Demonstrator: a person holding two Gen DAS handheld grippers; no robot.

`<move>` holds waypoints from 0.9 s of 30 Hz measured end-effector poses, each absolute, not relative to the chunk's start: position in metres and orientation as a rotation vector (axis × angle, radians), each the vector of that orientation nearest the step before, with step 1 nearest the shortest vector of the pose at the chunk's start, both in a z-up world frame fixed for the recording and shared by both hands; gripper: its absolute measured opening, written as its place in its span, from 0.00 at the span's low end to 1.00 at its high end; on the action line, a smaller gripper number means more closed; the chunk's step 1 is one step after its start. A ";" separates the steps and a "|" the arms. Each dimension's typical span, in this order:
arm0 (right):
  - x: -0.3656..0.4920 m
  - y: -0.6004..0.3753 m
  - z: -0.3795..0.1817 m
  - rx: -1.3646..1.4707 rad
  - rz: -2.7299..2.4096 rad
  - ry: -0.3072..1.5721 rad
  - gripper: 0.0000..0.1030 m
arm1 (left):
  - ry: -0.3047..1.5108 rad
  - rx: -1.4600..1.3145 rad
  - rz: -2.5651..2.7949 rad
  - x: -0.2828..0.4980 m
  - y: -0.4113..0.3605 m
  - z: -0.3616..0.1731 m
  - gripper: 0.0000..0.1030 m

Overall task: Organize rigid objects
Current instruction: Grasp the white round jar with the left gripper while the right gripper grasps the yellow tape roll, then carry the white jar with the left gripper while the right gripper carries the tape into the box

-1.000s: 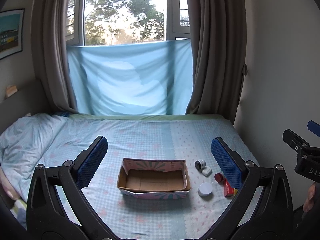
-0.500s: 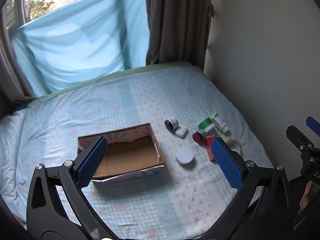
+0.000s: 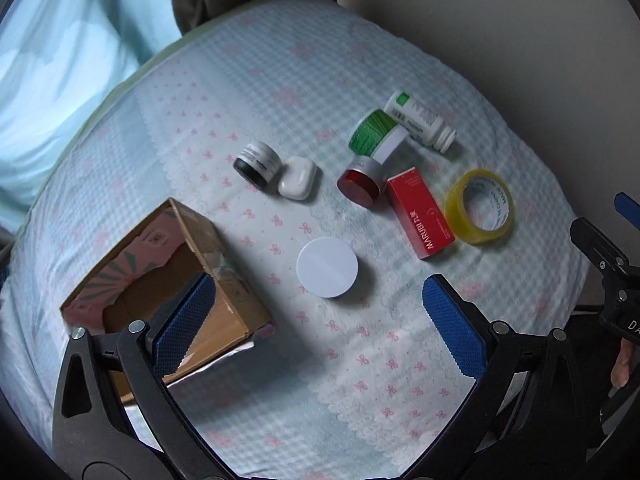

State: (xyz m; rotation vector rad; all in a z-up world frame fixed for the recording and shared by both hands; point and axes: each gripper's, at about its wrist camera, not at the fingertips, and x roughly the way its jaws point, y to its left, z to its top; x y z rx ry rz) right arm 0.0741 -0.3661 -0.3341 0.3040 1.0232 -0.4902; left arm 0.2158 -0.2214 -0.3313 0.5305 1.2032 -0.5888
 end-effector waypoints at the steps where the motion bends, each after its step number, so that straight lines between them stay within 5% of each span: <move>1: 0.076 -0.371 -0.348 0.318 -0.497 1.048 1.00 | 1.227 0.556 -0.598 0.219 -0.228 -0.345 1.00; 19: 0.126 -0.400 -0.503 0.362 -0.391 1.337 1.00 | 1.553 0.836 -0.557 0.251 -0.262 -0.510 1.00; 27: 0.146 -0.396 -0.514 0.298 -0.357 1.355 1.00 | 1.621 0.829 -0.542 0.254 -0.267 -0.539 0.77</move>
